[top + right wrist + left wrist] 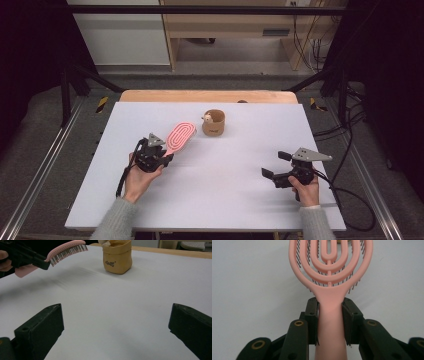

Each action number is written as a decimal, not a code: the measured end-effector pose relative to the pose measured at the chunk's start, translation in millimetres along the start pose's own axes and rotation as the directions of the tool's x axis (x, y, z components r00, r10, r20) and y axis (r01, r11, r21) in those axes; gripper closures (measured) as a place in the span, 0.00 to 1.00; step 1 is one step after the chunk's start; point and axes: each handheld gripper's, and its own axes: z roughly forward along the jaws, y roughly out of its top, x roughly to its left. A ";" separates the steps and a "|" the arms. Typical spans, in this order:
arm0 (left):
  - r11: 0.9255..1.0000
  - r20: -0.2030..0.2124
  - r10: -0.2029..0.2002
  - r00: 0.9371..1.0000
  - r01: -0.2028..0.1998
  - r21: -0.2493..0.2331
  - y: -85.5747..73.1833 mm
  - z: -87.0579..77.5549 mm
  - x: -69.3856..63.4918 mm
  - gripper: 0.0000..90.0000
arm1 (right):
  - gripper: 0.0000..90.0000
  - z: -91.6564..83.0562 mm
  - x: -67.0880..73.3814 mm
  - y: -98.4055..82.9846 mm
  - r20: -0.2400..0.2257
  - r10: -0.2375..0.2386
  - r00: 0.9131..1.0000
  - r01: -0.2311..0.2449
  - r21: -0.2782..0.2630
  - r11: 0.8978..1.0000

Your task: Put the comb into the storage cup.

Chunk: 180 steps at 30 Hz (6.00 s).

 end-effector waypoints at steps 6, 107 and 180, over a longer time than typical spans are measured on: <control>1.000 -0.002 0.004 1.000 -0.004 -0.025 1.0 -5.2 -3.4 0.77 | 0.00 0.6 0.8 0.5 -0.003 0.003 1.000 -0.003 -0.003 1.000; 0.980 -0.019 0.071 0.997 -0.074 -0.185 19.3 -12.7 -82.1 0.77 | 0.00 37.3 51.4 35.5 -0.059 0.013 0.998 -0.017 -0.062 0.998; 0.964 0.003 0.046 0.999 -0.044 -0.264 1.7 9.2 -125.3 0.77 | 0.03 73.8 66.1 48.4 -0.066 0.143 0.988 -0.146 -0.053 0.988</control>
